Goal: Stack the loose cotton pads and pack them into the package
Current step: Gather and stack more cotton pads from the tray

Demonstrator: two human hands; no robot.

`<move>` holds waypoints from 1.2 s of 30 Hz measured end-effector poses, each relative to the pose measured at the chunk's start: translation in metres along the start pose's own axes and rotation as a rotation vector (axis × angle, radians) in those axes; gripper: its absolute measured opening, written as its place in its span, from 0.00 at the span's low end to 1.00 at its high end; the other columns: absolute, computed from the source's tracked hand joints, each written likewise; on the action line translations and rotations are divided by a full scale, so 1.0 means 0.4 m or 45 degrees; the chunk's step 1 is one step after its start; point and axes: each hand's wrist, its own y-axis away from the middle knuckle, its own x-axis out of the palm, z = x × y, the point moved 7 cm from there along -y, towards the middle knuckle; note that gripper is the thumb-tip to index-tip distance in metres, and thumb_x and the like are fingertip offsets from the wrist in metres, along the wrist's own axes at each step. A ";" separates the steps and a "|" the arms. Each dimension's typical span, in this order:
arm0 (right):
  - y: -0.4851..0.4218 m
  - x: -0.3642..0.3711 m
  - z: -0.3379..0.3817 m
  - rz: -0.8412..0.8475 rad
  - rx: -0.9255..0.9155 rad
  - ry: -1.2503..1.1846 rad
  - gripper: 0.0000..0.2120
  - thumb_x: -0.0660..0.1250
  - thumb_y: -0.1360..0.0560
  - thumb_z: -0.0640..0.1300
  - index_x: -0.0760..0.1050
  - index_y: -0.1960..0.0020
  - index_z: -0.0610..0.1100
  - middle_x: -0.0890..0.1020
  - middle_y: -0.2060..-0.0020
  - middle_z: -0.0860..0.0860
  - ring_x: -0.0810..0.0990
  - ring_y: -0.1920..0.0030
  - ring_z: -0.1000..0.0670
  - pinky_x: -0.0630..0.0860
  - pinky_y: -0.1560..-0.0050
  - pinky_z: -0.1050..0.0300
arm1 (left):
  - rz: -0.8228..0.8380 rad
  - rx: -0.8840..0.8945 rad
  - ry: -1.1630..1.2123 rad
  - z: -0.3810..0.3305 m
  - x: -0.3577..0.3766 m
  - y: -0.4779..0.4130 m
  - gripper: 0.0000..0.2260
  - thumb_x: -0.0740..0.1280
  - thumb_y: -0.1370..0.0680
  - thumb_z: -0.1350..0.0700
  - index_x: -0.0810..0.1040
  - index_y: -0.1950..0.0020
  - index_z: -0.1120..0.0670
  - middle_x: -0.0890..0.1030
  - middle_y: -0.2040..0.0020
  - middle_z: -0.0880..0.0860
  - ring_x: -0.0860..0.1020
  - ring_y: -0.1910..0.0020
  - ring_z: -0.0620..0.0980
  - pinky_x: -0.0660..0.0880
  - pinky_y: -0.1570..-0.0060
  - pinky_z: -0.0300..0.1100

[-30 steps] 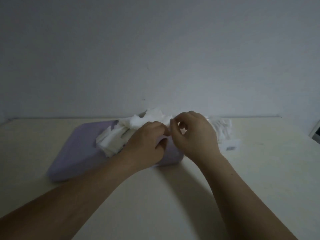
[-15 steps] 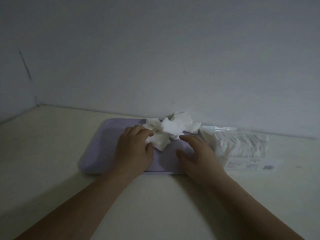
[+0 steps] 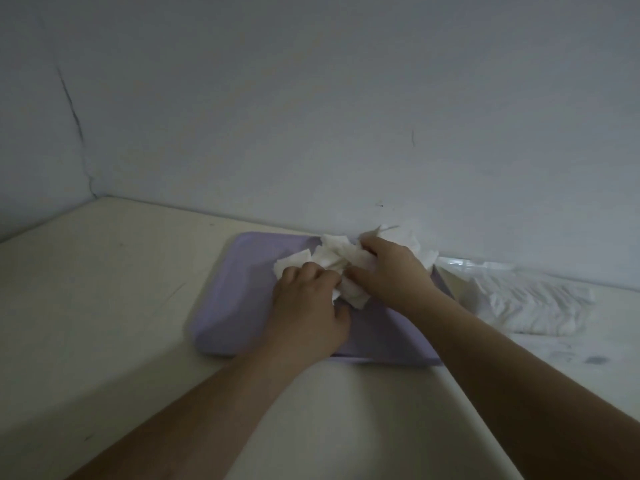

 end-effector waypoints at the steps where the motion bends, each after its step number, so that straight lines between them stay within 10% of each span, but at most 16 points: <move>1: -0.004 -0.002 0.004 -0.026 -0.017 -0.014 0.12 0.70 0.24 0.51 0.81 0.43 0.48 0.86 0.49 0.46 0.82 0.45 0.42 0.78 0.48 0.50 | 0.005 0.000 0.006 0.001 0.002 0.001 0.17 0.62 0.30 0.45 0.80 0.45 0.48 0.79 0.44 0.50 0.73 0.45 0.60 0.74 0.46 0.52; 8: 0.045 -0.123 0.018 -0.295 0.024 -0.596 0.05 0.71 0.24 0.42 0.84 0.50 0.42 0.86 0.58 0.46 0.82 0.57 0.45 0.78 0.54 0.50 | -0.096 -0.022 0.016 -0.010 -0.031 0.004 0.19 0.65 0.31 0.42 0.80 0.44 0.47 0.82 0.42 0.51 0.77 0.41 0.60 0.74 0.40 0.56; 12: 0.146 -0.109 -0.006 0.130 0.147 -1.310 0.09 0.75 0.24 0.39 0.84 0.45 0.39 0.88 0.55 0.43 0.86 0.57 0.47 0.81 0.61 0.53 | -0.239 0.014 0.270 -0.037 -0.078 0.005 0.22 0.66 0.29 0.41 0.80 0.40 0.50 0.82 0.43 0.49 0.79 0.42 0.55 0.74 0.40 0.50; 20: 0.250 -0.079 -0.055 0.230 0.186 -1.463 0.07 0.75 0.26 0.35 0.84 0.48 0.38 0.86 0.61 0.42 0.84 0.64 0.47 0.81 0.67 0.55 | 0.292 -0.133 1.237 -0.089 -0.036 0.032 0.22 0.73 0.31 0.54 0.81 0.37 0.48 0.86 0.46 0.52 0.82 0.51 0.45 0.78 0.48 0.44; 29: 0.242 -0.058 -0.073 0.210 0.048 -1.358 0.07 0.79 0.30 0.36 0.84 0.59 0.46 0.85 0.64 0.46 0.83 0.64 0.48 0.83 0.64 0.53 | 0.432 -0.257 1.277 -0.086 -0.015 0.033 0.10 0.73 0.22 0.57 0.84 0.41 0.51 0.87 0.52 0.55 0.85 0.55 0.59 0.83 0.59 0.48; 36: 0.225 -0.056 -0.128 0.169 0.094 -1.587 0.11 0.75 0.29 0.35 0.82 0.48 0.30 0.84 0.55 0.34 0.82 0.58 0.40 0.82 0.60 0.55 | 0.474 -0.370 1.514 -0.074 0.002 0.030 0.13 0.73 0.23 0.64 0.83 0.39 0.57 0.87 0.48 0.56 0.85 0.54 0.49 0.81 0.56 0.40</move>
